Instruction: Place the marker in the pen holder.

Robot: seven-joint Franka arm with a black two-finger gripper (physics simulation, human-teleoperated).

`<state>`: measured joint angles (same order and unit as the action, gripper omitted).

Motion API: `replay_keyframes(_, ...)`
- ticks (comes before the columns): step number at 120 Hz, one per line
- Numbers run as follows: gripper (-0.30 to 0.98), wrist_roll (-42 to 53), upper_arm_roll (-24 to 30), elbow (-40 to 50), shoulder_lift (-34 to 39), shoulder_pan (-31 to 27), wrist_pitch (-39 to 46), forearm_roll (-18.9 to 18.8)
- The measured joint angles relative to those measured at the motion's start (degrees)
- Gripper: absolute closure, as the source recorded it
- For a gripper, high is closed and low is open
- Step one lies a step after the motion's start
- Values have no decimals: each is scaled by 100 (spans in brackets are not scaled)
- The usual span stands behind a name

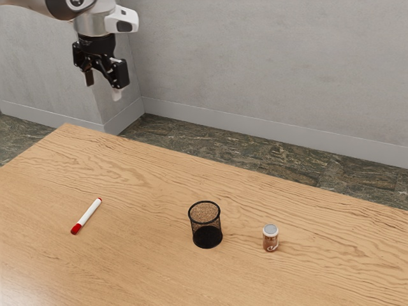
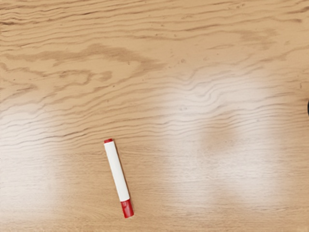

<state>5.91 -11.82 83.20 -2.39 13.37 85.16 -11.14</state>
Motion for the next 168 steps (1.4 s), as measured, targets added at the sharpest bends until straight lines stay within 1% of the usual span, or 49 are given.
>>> replay_keyframes(17, 0, 45, -4, -8, -9, -8, -5, 5)
replay_keyframes(27, 0, 28, -26, 48, 12, -33, -22, 182)
replay_keyframes(31, 0, 12, -54, 309, 192, -23, -46, 258)
replay_keyframes(33, 0, 1, -64, 545, 375, -8, -42, 296)
replay_keyframes(37, 0, -30, -80, 1355, 960, 30, 41, 337)
replay_keyframes(43, 0, -77, -235, 2982, 2002, -134, 316, 316)
replay_keyframes(48, 0, -116, -390, 4101, 2489, -238, 625, 233)
replay_keyframes(54, 0, -155, -868, 5276, 2721, -277, 1160, 150)
replay_keyframes(57, 0, -171, -1123, 5715, 2741, -284, 1457, 93)
replay_keyframes(61, 0, -190, -1350, 6068, 2577, -273, 1848, 13)
replay_keyframes(65, 0, -207, -1471, 6256, 2263, -260, 2238, -49)
replay_keyframes(75, 0, -239, -1585, 6428, 1615, -221, 3054, -142)
replay_keyframes(83, 0, -244, -1607, 6455, 1376, -141, 3521, -182)
replay_keyframes(99, 0, -248, -1612, 6333, 1279, -3, 3931, -216)
replay_keyframes(111, 0, -252, -1613, 5944, 667, -6, 4228, -167)
replay_keyframes(123, 1, -244, -1594, 5575, 74, -93, 4542, -25)
replay_keyframes(130, 2, -229, -1589, 5468, -118, -111, 4691, 53)
replay_keyframes(139, 4, -202, -1587, 5425, -224, -108, 4833, 158)
replay_keyframes(153, 10, -49, -1564, 5411, -387, -256, 5064, 454)
replay_keyframes(168, 15, 123, -1549, 5358, -472, -279, 5216, 580)
